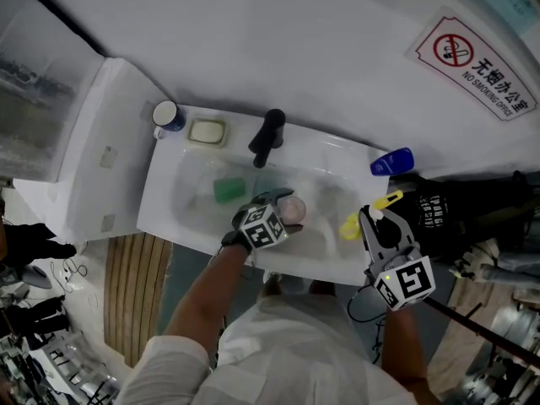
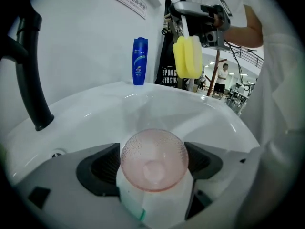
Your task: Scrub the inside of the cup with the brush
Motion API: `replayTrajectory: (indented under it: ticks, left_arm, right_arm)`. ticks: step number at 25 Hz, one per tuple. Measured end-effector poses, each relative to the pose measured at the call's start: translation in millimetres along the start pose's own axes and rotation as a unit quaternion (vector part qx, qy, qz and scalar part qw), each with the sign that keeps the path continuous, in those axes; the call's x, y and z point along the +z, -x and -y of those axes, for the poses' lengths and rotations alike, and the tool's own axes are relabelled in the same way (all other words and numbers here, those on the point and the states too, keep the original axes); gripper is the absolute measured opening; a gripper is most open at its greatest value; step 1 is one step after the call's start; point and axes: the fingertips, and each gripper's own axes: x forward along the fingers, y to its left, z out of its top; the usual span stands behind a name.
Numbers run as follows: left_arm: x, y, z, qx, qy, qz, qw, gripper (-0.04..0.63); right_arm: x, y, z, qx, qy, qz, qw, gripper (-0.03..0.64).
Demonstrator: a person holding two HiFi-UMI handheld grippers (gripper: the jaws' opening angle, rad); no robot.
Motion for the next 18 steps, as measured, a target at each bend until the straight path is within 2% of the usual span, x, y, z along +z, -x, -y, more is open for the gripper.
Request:
replayTrajectory:
  ticks: [7,11,18]
  left_arm:
    - [-8,-13,2,-0.007,-0.014,-0.022,0.9996,0.387]
    - [-6,-15,4,-0.006,-0.017,-0.021,0.9996,0.385]
    - [24,10,11,-0.017,-0.013,-0.004,0.9998,0.385]
  right_arm:
    - [-8,1,5,-0.004,-0.007,-0.003,1.0,0.028]
    - [-8,2,8,-0.008,-0.011,-0.003,1.0,0.028]
    - [21,3,7,-0.013,-0.007,0.033,0.999,0.028]
